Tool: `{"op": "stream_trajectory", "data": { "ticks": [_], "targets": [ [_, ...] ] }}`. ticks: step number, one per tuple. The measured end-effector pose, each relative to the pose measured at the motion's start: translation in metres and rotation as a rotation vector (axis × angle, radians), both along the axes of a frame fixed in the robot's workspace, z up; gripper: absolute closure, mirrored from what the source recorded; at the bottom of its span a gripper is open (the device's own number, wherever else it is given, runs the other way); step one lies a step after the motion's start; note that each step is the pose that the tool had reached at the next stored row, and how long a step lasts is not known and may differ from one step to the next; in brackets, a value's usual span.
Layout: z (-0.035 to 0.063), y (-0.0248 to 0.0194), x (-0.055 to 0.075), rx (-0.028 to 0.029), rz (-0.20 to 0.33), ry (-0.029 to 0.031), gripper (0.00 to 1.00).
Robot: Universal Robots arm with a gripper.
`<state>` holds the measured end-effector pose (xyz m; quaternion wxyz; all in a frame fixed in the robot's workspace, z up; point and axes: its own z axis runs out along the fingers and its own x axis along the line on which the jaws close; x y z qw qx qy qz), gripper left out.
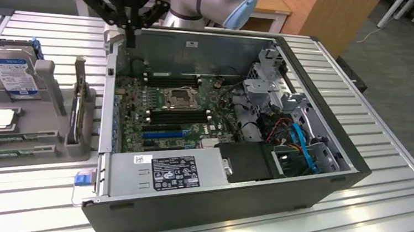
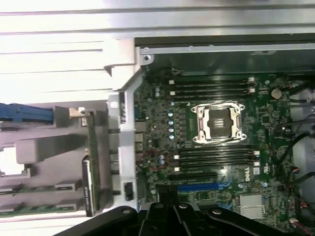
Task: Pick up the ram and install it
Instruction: 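Reach for the ram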
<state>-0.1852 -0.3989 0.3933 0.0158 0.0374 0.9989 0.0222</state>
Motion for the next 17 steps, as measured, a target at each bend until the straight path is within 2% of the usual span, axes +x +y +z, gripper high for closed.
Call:
{"op": "stream_trajectory", "data": {
  "ticks": [17],
  "targets": [
    [0.0000,-0.0003,-0.072,-0.0001,0.000,-0.0090,0.89]
  ]
}}
